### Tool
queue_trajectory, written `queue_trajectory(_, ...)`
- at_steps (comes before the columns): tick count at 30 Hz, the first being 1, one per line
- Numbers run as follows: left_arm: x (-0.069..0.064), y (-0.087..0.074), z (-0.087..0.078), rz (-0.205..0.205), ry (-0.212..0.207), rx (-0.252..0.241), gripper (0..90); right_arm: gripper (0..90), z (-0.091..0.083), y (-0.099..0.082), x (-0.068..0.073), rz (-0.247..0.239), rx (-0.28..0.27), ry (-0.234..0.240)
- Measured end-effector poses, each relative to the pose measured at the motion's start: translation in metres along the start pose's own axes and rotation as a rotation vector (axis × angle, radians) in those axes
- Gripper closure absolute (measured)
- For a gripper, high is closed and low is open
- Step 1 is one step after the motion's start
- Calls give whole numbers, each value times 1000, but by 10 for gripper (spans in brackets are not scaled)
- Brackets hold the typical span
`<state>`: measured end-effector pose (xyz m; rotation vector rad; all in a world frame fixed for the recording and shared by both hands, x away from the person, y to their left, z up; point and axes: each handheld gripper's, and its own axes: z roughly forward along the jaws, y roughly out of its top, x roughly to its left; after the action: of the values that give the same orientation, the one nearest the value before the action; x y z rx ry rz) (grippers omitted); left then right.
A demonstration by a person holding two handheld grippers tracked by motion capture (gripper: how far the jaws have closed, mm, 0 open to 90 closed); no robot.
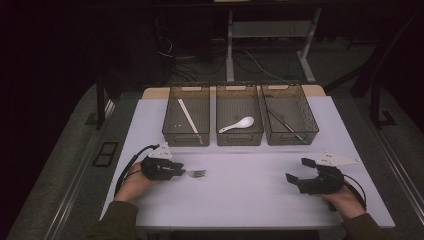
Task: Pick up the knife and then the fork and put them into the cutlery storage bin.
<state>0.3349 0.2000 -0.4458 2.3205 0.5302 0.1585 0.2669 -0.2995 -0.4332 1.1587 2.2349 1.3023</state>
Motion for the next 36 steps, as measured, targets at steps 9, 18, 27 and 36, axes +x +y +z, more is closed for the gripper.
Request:
queue_trajectory(9,-7,2,2,27,-59,16,829,143,0,0,0,-1,-1,0)
queue_trajectory(18,-8,3,2,33,-75,15,853,143,0,0,0,-1,-1,3)
queue_trajectory(27,-13,12,-2,-27,-54,-57,853,142,-5,6,1,17,23,60)
queue_trajectory(36,-34,39,-6,-45,-10,-143,855,147,-8,17,11,60,-3,118)
